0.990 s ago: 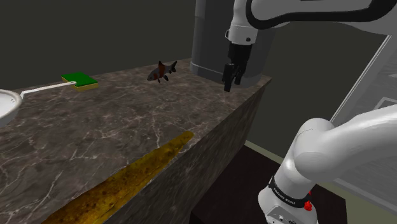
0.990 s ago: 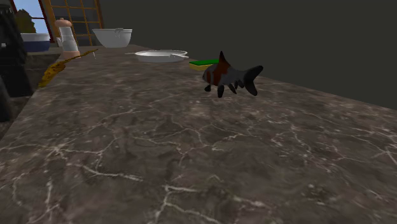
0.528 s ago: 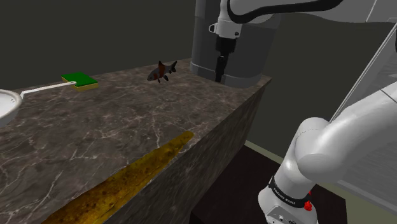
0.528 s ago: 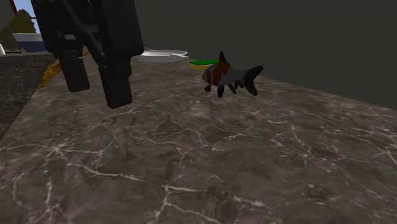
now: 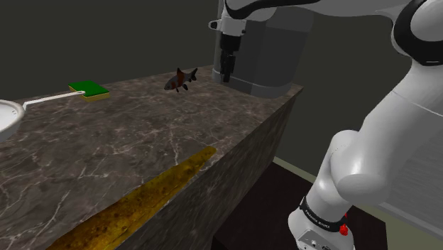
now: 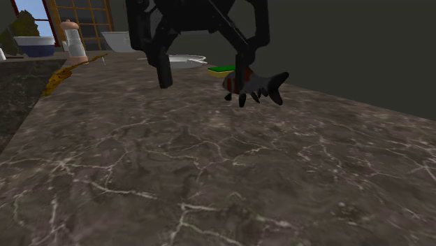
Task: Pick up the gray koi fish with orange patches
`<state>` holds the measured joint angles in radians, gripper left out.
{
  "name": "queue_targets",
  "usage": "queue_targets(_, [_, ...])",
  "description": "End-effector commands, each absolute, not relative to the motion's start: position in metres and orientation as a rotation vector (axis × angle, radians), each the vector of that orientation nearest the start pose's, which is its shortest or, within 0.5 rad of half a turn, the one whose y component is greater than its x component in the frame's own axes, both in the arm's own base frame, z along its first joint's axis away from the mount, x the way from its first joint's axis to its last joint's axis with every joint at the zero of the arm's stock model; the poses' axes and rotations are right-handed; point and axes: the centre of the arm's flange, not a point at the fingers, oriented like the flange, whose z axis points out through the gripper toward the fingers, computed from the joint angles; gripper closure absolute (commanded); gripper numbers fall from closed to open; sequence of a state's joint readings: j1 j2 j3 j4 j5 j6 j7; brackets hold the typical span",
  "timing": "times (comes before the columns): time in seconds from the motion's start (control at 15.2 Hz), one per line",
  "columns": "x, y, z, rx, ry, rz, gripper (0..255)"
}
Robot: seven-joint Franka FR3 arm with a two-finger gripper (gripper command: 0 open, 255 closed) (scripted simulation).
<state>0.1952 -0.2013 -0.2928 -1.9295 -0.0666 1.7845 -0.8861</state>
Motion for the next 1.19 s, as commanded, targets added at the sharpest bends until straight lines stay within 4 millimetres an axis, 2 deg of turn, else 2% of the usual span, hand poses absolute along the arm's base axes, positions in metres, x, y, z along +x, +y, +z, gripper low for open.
queue_targets(0.0, [0.527, -0.063, 0.577, -2.84, -1.404, -0.076, 0])
queue_targets(0.33, [0.585, -0.041, 0.584, -2.627, -1.755, -0.11, 0])
queue_targets(0.73, [0.644, 0.004, 0.594, -2.313, -2.135, -0.148, 0])
queue_targets(0.79, [0.644, 0.004, 0.594, -2.313, -2.135, -0.148, 0])
queue_targets(1.12, [0.644, 0.004, 0.567, -2.313, -2.135, -0.148, 0])
